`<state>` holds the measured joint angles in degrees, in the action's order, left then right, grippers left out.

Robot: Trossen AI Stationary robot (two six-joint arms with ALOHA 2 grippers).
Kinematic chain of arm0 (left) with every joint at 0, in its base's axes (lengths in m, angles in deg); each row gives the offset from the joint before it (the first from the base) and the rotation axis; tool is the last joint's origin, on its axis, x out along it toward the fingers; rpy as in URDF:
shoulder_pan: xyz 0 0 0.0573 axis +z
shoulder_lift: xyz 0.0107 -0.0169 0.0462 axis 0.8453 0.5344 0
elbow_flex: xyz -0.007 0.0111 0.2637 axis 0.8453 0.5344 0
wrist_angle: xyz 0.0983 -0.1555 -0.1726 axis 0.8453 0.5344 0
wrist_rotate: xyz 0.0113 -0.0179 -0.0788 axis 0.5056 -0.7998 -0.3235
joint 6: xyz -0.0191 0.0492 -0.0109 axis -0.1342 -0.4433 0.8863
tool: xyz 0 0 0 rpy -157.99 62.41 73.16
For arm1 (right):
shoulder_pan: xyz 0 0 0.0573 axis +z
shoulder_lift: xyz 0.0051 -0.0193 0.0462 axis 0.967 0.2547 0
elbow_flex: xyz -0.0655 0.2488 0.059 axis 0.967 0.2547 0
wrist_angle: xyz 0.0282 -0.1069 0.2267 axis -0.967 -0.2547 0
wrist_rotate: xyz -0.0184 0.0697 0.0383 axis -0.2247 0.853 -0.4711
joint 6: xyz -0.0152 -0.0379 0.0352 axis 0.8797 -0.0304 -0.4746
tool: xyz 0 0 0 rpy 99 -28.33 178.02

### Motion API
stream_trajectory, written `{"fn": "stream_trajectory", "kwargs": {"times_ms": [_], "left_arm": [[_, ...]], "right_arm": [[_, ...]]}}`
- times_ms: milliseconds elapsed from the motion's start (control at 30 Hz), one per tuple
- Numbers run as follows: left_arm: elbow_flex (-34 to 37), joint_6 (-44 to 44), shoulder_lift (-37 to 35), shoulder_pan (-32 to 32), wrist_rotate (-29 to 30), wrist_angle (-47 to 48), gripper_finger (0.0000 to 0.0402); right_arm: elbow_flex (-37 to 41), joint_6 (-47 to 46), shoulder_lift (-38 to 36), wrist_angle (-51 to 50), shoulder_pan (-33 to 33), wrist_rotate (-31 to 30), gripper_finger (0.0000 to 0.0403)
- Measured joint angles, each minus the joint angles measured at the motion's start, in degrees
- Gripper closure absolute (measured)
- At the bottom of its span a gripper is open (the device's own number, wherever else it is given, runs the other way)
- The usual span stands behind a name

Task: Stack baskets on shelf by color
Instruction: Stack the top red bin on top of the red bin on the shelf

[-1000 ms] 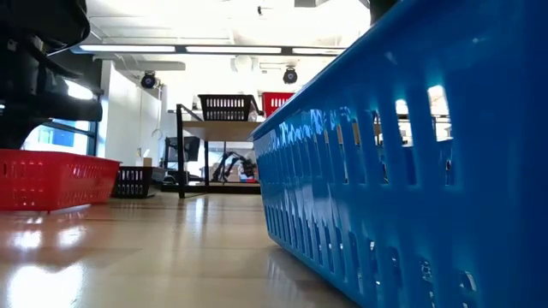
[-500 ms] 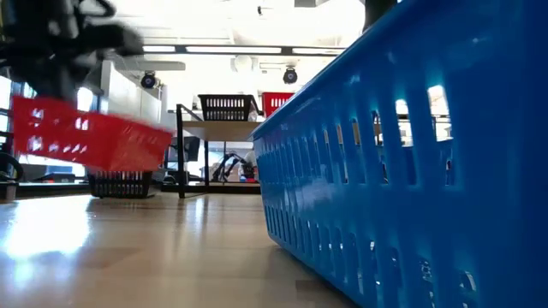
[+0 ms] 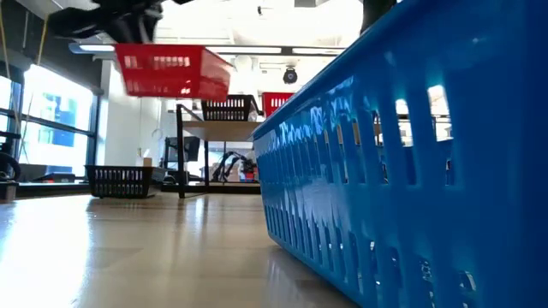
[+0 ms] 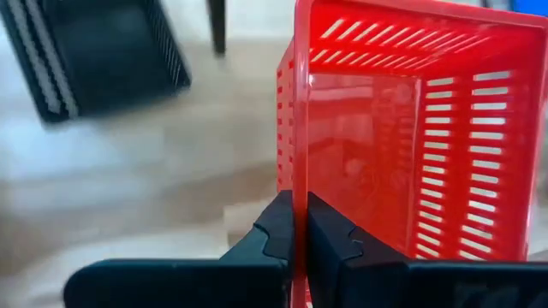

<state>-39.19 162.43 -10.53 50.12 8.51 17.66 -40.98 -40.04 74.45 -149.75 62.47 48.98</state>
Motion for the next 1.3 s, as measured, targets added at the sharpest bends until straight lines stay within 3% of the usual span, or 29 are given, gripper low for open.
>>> {"fn": "stream_trajectory", "kwargs": {"times_ms": [300,467,567,767,967,1300], "left_arm": [[-7.06,-21.47,0.0,12.01,2.71,-1.06,0.0401],[-9.43,-33.59,0.0,18.06,2.89,-6.5,0.0401],[-10.68,-41.18,0.0,21.68,0.91,-10.35,0.0401],[-10.86,-52.16,0.0,28.66,-5.48,-19.21,0.0401],[-10.86,-58.86,0.0,35.06,-13.29,-27.51,0.0401],[-10.86,-58.3,0.0,39.77,-16.2,-37.56,0.0401]], "right_arm": [[0.0,-1.76,-0.01,-0.09,0.0,-3.98,0.0293],[0.0,-4.18,-0.01,0.31,0.0,-4.77,0.0293],[0.0,-5.42,0.01,0.31,0.0,-5.25,0.0293],[0.0,-10.37,-0.01,0.31,-0.77,-11.73,0.0293],[0.0,-13.46,-0.01,0.39,-4.1,-13.4,0.0293],[0.0,-6.88,-0.01,6.27,-11.45,-8.92,0.0293]]}}
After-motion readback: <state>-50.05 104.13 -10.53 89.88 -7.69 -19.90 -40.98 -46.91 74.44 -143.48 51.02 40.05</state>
